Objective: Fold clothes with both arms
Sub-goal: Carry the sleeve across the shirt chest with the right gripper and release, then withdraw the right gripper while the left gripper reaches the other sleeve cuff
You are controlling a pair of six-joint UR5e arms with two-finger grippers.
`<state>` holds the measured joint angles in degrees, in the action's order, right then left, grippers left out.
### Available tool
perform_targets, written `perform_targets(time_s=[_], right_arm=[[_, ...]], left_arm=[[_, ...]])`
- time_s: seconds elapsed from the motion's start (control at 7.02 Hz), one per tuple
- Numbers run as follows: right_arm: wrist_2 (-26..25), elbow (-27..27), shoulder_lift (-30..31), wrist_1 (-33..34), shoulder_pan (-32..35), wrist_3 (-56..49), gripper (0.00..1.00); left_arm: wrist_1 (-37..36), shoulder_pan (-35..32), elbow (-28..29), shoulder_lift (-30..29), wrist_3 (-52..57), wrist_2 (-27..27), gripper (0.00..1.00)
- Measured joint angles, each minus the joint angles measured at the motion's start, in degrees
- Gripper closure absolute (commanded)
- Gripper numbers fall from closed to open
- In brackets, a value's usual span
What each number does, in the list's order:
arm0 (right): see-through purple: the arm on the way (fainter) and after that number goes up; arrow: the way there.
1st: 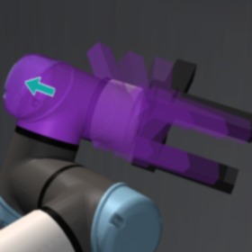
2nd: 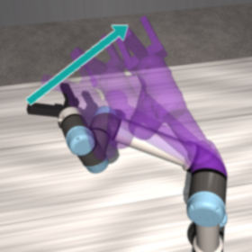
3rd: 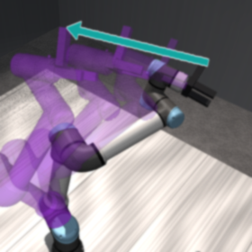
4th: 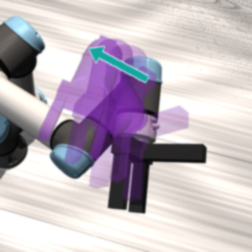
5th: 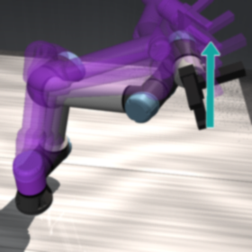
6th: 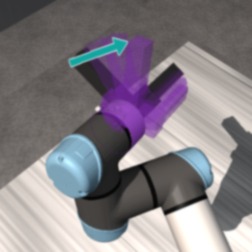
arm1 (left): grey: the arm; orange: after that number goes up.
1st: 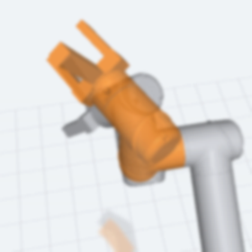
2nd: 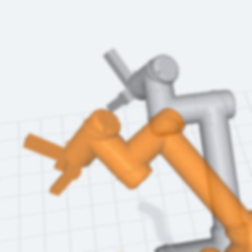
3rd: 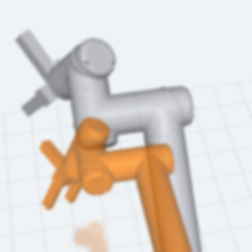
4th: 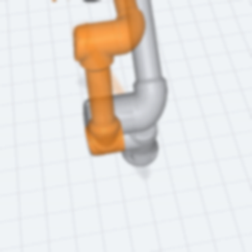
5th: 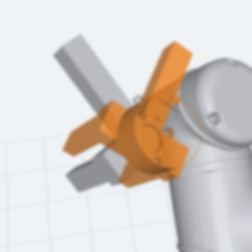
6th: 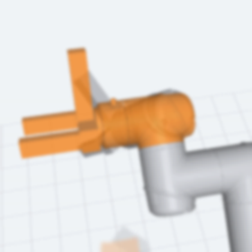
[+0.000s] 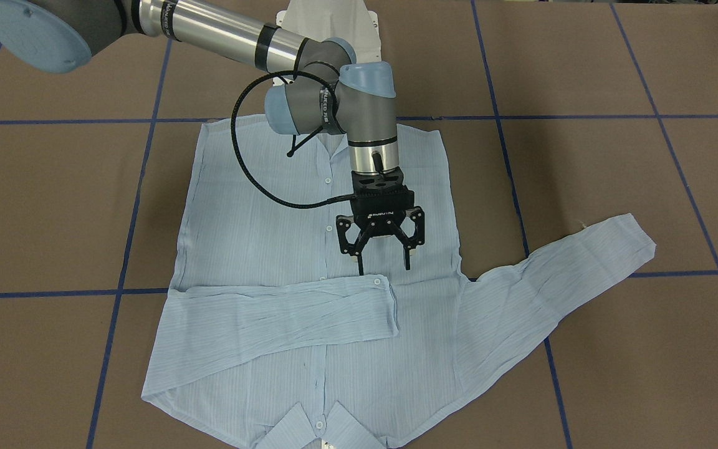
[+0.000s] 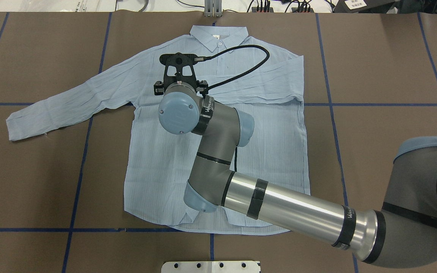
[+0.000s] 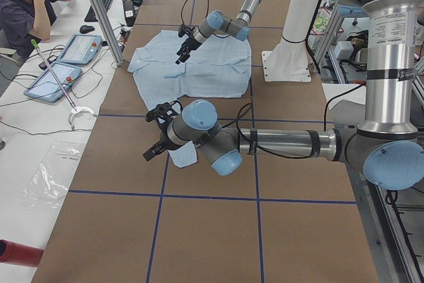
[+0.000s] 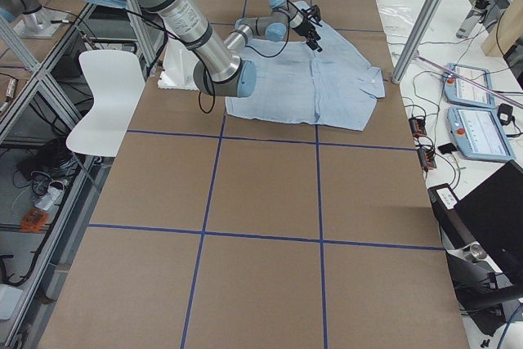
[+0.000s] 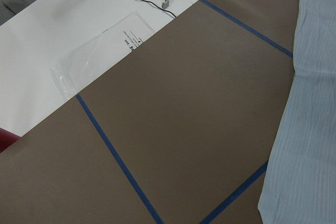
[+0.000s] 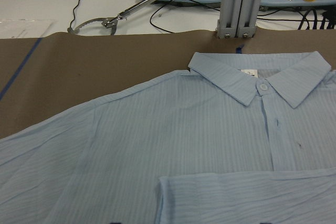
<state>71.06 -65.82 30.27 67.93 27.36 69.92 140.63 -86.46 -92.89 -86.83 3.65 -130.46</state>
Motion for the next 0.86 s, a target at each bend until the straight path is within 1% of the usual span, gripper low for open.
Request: perform_targets(time_s=[0.14,0.29,0.43,0.57,0.71,0.86], right_arm=[[7.5,-0.5,1.1,2.3,4.1,0.3,0.0],[16.1,-2.6,3.9,3.3,9.5,-1.2,0.0],[24.9,-6.9,8.5,3.9,15.9,-5.2,0.0],[32.5,-12.0,14.2,4.9,22.3,-10.8,0.0],[38.3,-16.8,19.8,5.9,28.3,-16.0,0.0],[42.1,-20.2,24.3,6.4,33.0,-19.1,0.0]], left_arm=[[0.4,0.6,1.0,-1.0,-4.3,0.1,0.0],[2.2,2.6,2.1,-1.9,-13.6,0.2,0.0],[7.2,5.8,3.9,-2.2,-25.7,0.6,0.0],[13.3,9.6,6.1,-1.9,-37.6,2.9,0.0],[18.0,14.8,7.6,-1.5,-50.4,8.8,0.0],[20.2,19.7,8.4,-1.4,-61.2,14.6,0.0]])
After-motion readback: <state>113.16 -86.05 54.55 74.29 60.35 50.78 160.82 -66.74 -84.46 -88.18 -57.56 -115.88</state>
